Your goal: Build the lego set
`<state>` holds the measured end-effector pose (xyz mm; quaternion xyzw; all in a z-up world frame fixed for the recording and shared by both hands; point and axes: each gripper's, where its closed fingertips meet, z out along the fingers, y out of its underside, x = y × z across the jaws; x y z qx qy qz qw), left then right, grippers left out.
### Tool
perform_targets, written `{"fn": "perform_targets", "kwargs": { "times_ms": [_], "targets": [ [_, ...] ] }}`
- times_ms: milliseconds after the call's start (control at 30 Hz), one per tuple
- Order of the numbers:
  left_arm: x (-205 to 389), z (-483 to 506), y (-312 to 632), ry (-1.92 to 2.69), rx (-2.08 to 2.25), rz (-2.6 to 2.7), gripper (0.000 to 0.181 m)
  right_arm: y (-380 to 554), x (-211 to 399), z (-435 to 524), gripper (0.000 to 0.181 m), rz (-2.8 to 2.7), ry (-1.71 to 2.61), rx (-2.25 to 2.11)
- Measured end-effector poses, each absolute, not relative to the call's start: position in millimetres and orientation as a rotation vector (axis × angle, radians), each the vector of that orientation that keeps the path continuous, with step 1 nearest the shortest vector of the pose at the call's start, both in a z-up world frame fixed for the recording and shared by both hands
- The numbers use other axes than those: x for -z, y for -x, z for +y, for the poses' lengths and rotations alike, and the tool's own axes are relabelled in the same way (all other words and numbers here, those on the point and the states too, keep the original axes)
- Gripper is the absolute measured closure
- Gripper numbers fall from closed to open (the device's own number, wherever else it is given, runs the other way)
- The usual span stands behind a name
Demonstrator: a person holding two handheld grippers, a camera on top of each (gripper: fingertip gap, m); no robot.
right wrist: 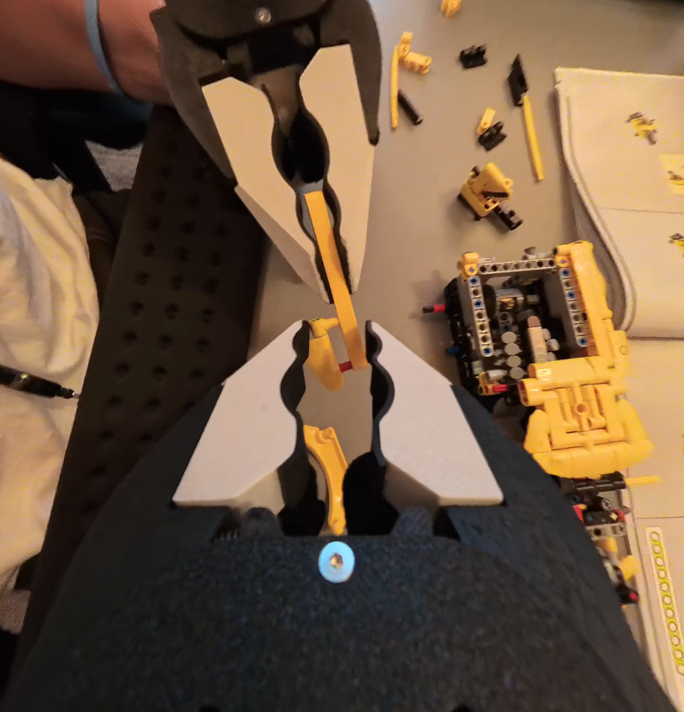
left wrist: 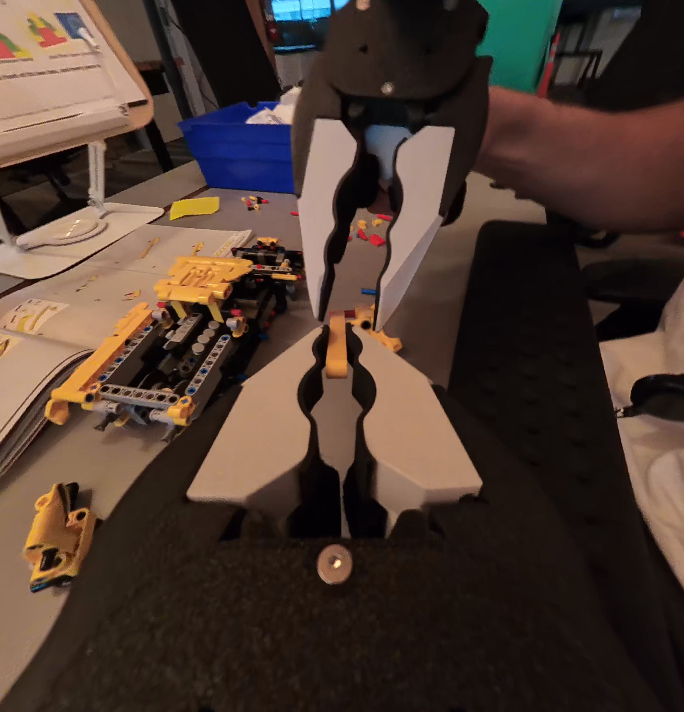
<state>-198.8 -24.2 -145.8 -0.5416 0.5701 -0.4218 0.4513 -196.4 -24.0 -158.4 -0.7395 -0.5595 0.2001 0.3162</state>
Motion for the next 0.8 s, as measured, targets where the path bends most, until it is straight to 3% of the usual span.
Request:
{"fn": "perform_targets", "kwargs": {
  "times_ms": [100,200,367,533,667,800],
  "targets": [
    [139.8,-10.5,202.5,1.424,1.135,1.291,0.173,194.8,149.7,-10.0,0.143,-1.389,1.9,-0.425],
    [135.0,8.5,207.2,1.528,1.248,1.123,0.173,203.4,139.6,-2.1,0.144,-1.296,1.833,-0.328],
    [132.5,19.9,212.4,1.597,1.377,0.995,0.174,209.5,123.3,11.8,0.181,-1.24,1.602,0.085],
    [135.9,18.7,211.9,1.61,1.364,1.011,0.174,212.3,131.4,11.6,0.181,-1.334,1.548,0.248],
    [137.4,21.0,212.5,1.621,1.349,1.004,0.174,211.1,136.8,8.7,0.165,-1.357,1.624,0.192],
    [137.6,18.3,211.4,1.616,1.354,1.02,0.174,206.9,146.1,14.4,0.172,-1.386,1.618,0.287]
  ]
}}
